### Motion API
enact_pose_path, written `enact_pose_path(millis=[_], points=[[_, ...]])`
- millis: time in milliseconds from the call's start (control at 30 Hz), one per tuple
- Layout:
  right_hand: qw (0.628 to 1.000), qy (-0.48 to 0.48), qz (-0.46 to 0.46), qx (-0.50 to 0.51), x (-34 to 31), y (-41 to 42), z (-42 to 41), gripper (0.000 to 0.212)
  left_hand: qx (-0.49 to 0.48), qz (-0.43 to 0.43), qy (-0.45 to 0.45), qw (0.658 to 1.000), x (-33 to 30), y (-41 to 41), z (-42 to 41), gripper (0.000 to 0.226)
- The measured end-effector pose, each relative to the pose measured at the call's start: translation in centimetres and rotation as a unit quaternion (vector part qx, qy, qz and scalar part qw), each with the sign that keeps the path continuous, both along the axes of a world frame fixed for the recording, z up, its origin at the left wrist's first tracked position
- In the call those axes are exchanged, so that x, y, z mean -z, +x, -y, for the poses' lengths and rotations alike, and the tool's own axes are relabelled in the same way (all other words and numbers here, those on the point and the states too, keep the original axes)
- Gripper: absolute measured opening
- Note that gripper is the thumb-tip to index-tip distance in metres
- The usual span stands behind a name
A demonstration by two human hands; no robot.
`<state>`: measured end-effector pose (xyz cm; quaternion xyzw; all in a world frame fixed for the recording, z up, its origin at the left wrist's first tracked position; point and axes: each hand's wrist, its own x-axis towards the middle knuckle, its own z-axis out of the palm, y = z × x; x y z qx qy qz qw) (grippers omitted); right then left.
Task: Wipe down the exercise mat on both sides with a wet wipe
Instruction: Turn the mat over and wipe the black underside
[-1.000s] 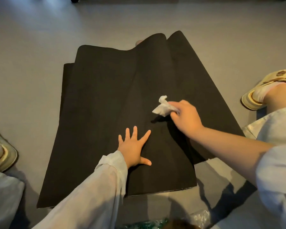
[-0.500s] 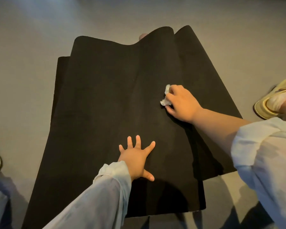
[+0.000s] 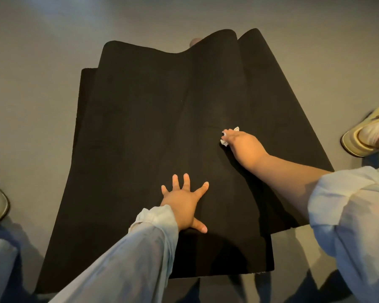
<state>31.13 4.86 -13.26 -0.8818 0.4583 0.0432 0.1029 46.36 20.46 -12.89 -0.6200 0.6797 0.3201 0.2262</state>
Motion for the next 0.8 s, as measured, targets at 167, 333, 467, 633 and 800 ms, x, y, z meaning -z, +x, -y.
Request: enact_pose_path(millis=[167,333,467,633,800], points=[[0.989,0.081,0.070,-0.102,-0.3,-3.0,-6.8,0.038,-0.004,0.006,-0.014,1.000,0.0,0.0,-0.1,0.116],[0.954,0.185,0.110,-0.207,-0.1,-6.4,-15.8,0.034,-0.010,0.016,-0.036,0.999,-0.4,-0.3,-0.2,0.120],[0.927,0.210,0.063,-0.304,0.2,-8.0,-20.3,0.035,-0.020,0.021,-0.037,0.999,-0.7,-0.5,-0.3,0.120],[0.907,0.206,0.064,-0.362,-1.8,-8.6,-21.1,0.030,-0.024,0.019,-0.036,0.999,-0.7,-0.5,-0.5,0.120],[0.957,0.021,0.235,-0.169,-4.5,-6.1,-12.3,0.033,-0.022,0.017,-0.016,0.999,-0.4,-0.7,0.2,0.122]])
